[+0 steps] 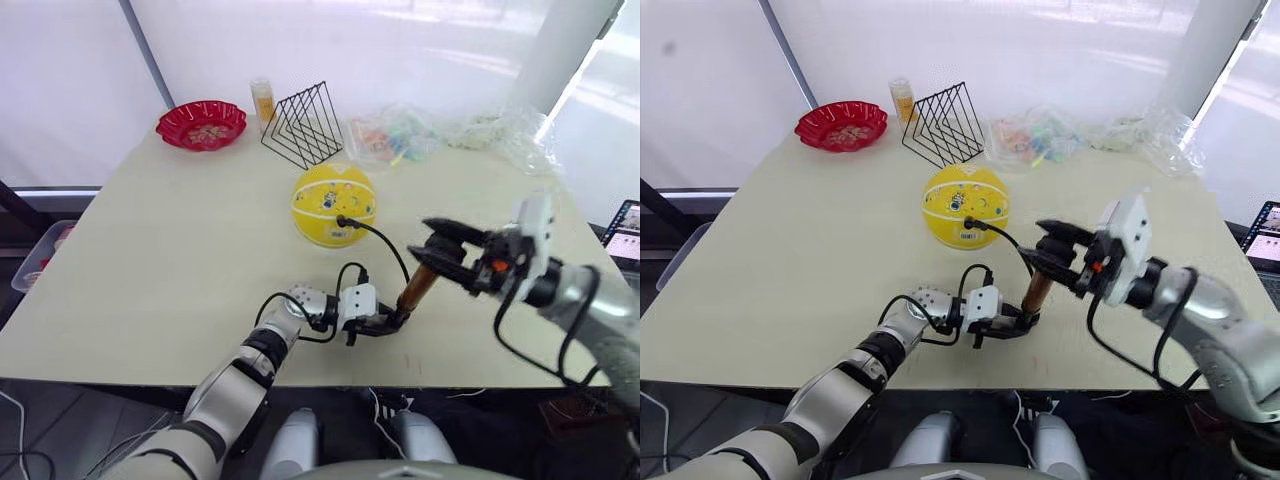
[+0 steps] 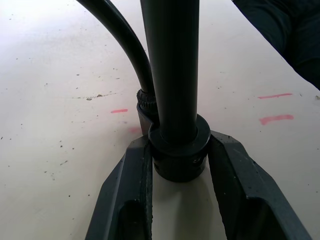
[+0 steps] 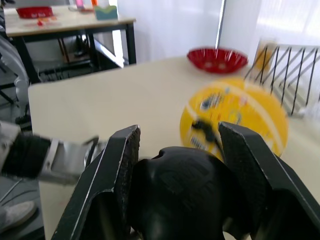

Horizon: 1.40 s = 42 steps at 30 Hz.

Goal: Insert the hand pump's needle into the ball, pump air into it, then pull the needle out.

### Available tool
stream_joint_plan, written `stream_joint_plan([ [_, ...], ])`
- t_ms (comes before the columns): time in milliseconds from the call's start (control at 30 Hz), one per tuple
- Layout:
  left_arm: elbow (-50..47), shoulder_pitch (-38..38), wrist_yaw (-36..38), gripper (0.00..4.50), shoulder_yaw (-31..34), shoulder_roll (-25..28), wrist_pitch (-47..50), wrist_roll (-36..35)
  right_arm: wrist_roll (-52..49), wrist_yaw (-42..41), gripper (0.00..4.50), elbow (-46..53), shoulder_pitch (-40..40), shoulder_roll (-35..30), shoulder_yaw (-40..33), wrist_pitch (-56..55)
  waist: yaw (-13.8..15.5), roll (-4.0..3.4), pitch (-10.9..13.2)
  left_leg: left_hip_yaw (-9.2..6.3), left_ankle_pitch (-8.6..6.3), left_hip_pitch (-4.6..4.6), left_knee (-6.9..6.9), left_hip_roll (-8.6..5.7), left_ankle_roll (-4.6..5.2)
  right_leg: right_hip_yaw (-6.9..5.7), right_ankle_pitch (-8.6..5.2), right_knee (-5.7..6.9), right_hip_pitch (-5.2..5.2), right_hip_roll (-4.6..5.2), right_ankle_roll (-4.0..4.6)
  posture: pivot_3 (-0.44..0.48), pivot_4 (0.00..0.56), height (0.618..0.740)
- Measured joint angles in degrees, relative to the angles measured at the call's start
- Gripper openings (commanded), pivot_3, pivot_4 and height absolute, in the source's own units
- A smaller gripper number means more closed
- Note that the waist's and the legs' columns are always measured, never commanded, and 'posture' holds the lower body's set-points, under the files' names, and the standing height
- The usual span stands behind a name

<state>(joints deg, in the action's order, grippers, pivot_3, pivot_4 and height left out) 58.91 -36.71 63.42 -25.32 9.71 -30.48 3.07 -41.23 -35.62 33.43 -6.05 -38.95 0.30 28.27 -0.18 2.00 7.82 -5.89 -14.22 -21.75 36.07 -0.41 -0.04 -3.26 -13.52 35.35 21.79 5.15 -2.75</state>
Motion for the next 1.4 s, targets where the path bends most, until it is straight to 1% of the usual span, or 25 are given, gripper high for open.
stream_joint_plan([
  [67, 0.01, 0.02, 0.0, 1.11, -0.03, 0.05, 0.0, 0.02, 1.9, -0.68, 2.01, -1.01, 0.46, 0.43, 1.34, -1.31, -0.04, 0.08, -0.05, -0.02, 0.0, 0.01, 0.0, 0.01, 0.0, 0.01, 0.0, 0.0, 0.0, 0.0, 0.0, 0.0, 0.15, 0.737],
  [167, 0.01, 0.07, 0.06, 1.11, -0.03, 0.13, 0.0, 0.02, 7.49, -1.45, 2.01, -4.88, 2.34, 4.27, 5.11, -5.69, -0.03, 0.09, -0.1, -0.16, 0.0, 0.01, -0.05, 0.04, 0.0, 0.08, -0.01, -0.01, 0.0, -0.02, 0.02, 0.0, 0.15, 0.737],
  [233, 0.02, 0.13, 0.09, 1.11, -0.03, 0.17, 0.0, 0.02, 9.91, -1.71, 2.01, -7.08, 3.56, 6.45, 6.27, -8.45, -0.04, 0.08, -0.15, -0.17, 0.0, 0.02, -0.08, 0.04, 0.0, 0.08, -0.01, -0.01, -0.03, -0.04, 0.02, 0.0, 0.15, 0.737],
  [433, 0.02, 0.19, -0.08, 1.11, -0.01, 0.43, 0.01, 0.02, 12.13, -3.12, 2.01, -8.53, 3.8, 8.52, 6.52, -11.12, -0.33, 0.08, -0.19, -0.16, 0.0, 0.02, -0.09, 0.04, -0.01, 0.14, -0.01, 0.0, -0.12, -0.04, 0.02, 0.0, 0.15, 0.737],
  [567, 0.02, 0.11, -0.03, 1.11, -0.01, 0.47, 0.01, 0.02, 10.49, -3.23, 2.01, -7.39, 3.0, 8.04, 4.9, -9.18, -0.35, 0.04, -0.17, -0.17, -0.01, 0.02, -0.15, 0.04, -0.01, 0.19, -0.01, -0.01, -0.12, -0.04, 0.02, 0.0, 0.15, 0.737],
  [600, -0.01, -0.35, 0.2, 1.11, -0.03, 0.35, 0.0, 0.01, 6.25, -2.62, 2.01, -5.21, 1.52, 5.56, 2.17, -3.82, -0.34, -0.07, -0.05, -0.19, 0.0, 0.01, -0.11, 0.04, -0.01, 0.17, -0.01, -0.01, -0.04, -0.03, 0.02, 0.0, 0.15, 0.737],
  [633, -0.02, -0.45, 0.21, 1.11, -0.03, 0.3, 0.0, 0.01, 5.11, -2.57, 2.01, -4.72, 0.97, 4.97, 1.33, -2.86, -0.34, -0.2, 0.09, -0.16, 0.0, -0.02, -0.1, -0.03, -0.01, 0.18, 0.0, -0.01, 0.03, 0.03, 0.01, 0.0, 0.15, 0.737],
  [700, -0.07, -0.6, 0.37, 1.11, -0.02, 0.14, 0.0, 0.01, -1.53, -1.78, 2.01, -0.56, -2.53, 2.52, -3.59, 1.99, -0.12, -0.35, 0.25, -0.15, 0.0, -0.02, -0.08, -0.09, 0.0, 0.02, 0.01, -0.01, 0.02, 0.06, -0.01, 0.0, 0.15, 0.737],
  [800, -0.07, -0.66, 0.55, 1.11, -0.02, 0.08, 0.0, 0.01, -5.69, -0.88, 2.01, 0.6, -3.99, 0.68, -6.25, 5.37, 0.13, -0.28, 0.36, -0.2, 0.0, -0.05, -0.08, -0.05, 0.0, -0.19, 0.01, -0.02, 0.04, -0.02, -0.01, 0.0, 0.15, 0.737],
  [867, -0.09, -0.85, 0.55, 1.11, -0.01, 0.01, 0.0, 0.01, -10.62, -0.13, 2.01, 1.75, -6.76, -1.54, -9.86, 7.95, 0.14, -0.28, 0.4, -0.09, 0.0, -0.05, -0.04, -0.07, 0.0, -0.11, 0.01, -0.02, 0.05, 0.01, -0.02, 0.0, 0.15, 0.737],
  [1000, -0.09, -0.86, 0.55, 1.11, 0.01, 0.02, 0.0, 0.0, -15.78, 1.37, 2.01, 2.23, -9.81, -3.76, -13.35, 10.39, 0.16, -0.27, 0.42, -0.1, 0.0, -0.04, -0.04, -0.06, 0.0, -0.13, 0.01, -0.02, 0.05, 0.01, -0.01, 0.0, 0.15, 0.737],
  [1067, -0.09, -0.94, 0.55, 1.11, 0.07, 0.02, 0.0, 0.0, -19.08, 2.77, 2.01, 2.08, -12.56, -5.18, -14.92, 11.85, 0.12, -0.38, 0.5, -0.08, 0.0, -0.05, -0.04, -0.06, 0.0, -0.11, 0.01, -0.02, 0.06, 0.04, -0.01, 0.0, 0.15, 0.737],
  [1100, -0.09, -1.0, 0.56, 1.11, 0.06, 0.01, 0.0, 0.0, -20.11, 3.36, 2.01, 2.09, -13.59, -6.01, -15.08, 12.75, 0.13, -0.41, 0.54, -0.07, 0.0, -0.05, -0.04, -0.06, 0.0, -0.11, 0.01, -0.02, 0.07, 0.06, -0.01, 0.0, 0.15, 0.737],
  [1267, -0.29, -1.06, 0.88, 1.11, 0.07, 0.01, -0.01, -0.02, -21.15, 4.8, 2.01, 2.03, -13.94, -6.15, -15.07, 13.48, 0.23, -0.42, 0.67, -0.05, 0.01, -0.09, -0.04, -0.06, 0.01, -0.16, 0.01, -0.02, 0.1, 0.07, -0.01, 0.0, 0.15, 0.737],
  [1400, -0.27, -0.92, 0.93, 1.11, 0.01, 0.03, -0.01, -0.01, -19.32, 4.71, 2.01, 3.46, -11.1, -5.65, -14.73, 11.44, 0.25, -0.28, 0.57, -0.03, 0.01, -0.06, -0.04, -0.05, 0.01, -0.17, 0.01, -0.02, 0.08, 0.03, -0.01, 0.0, 0.15, 0.737],
])
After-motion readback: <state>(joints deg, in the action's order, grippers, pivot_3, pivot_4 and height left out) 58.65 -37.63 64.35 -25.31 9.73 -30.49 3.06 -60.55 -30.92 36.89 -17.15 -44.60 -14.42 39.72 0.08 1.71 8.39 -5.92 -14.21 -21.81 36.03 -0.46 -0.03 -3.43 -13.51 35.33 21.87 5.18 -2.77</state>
